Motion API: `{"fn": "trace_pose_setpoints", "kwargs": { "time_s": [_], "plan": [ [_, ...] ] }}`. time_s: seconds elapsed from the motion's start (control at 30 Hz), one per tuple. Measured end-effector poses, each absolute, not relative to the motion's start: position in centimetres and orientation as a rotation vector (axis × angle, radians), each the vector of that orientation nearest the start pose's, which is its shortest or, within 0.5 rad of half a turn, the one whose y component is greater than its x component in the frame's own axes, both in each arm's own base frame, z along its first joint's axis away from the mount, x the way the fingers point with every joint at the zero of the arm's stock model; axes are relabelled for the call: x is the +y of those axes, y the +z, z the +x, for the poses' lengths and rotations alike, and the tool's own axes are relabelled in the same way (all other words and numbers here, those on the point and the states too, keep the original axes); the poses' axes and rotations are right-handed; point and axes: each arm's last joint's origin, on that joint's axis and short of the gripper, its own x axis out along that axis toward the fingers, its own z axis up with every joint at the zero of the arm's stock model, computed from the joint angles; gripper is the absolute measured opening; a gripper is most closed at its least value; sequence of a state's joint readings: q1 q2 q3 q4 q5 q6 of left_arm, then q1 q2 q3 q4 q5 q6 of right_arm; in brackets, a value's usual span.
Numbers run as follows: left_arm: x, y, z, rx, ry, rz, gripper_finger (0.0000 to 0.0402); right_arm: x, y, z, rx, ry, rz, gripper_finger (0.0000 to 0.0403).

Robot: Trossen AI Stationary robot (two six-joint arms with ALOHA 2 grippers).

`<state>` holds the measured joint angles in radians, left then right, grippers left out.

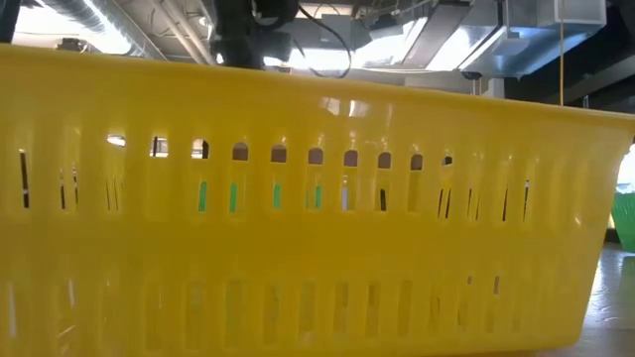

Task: Stack baskets on shelf by color
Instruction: Put the top left black bin on the shelf, then stack the right green bin on top of the other green bin on the shelf

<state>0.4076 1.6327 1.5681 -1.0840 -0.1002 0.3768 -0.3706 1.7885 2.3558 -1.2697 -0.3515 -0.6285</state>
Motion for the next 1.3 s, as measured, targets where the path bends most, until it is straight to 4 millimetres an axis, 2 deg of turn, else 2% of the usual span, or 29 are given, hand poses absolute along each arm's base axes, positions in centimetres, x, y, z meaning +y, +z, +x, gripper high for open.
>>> {"fn": "trace_pose_setpoints", "kwargs": {
  "time_s": [0.4, 0.6, 0.8, 0.93, 1.1, 1.3],
  "plan": [
    [14.9, 31.1, 30.3, 1.117, 0.305, 0.230, 0.0057, -10.8, 48.2, 30.5, 0.632, 0.186, -0.358, 0.0090],
    [14.8, 31.2, 30.3, 1.115, 0.307, 0.224, 0.0057, -10.8, 48.2, 30.5, 0.632, 0.186, -0.358, 0.0090],
    [12.8, 33.5, 30.6, 1.079, 0.277, 0.205, 0.0056, -10.7, 47.9, 30.3, 0.668, 0.198, -0.345, 0.0090],
    [11.1, 35.8, 30.3, 1.015, 0.277, 0.179, 0.0057, -10.4, 47.5, 29.5, 0.728, 0.260, -0.351, 0.0090],
    [9.7, 38.2, 28.4, 0.931, 0.303, 0.111, 0.0056, -9.4, 47.0, 27.6, 0.835, 0.375, -0.298, 0.0090],
    [8.3, 40.8, 25.8, 0.819, 0.348, 0.026, 0.0056, -8.7, 48.2, 25.9, 0.800, 0.334, -0.275, 0.0090]
  ]
}}
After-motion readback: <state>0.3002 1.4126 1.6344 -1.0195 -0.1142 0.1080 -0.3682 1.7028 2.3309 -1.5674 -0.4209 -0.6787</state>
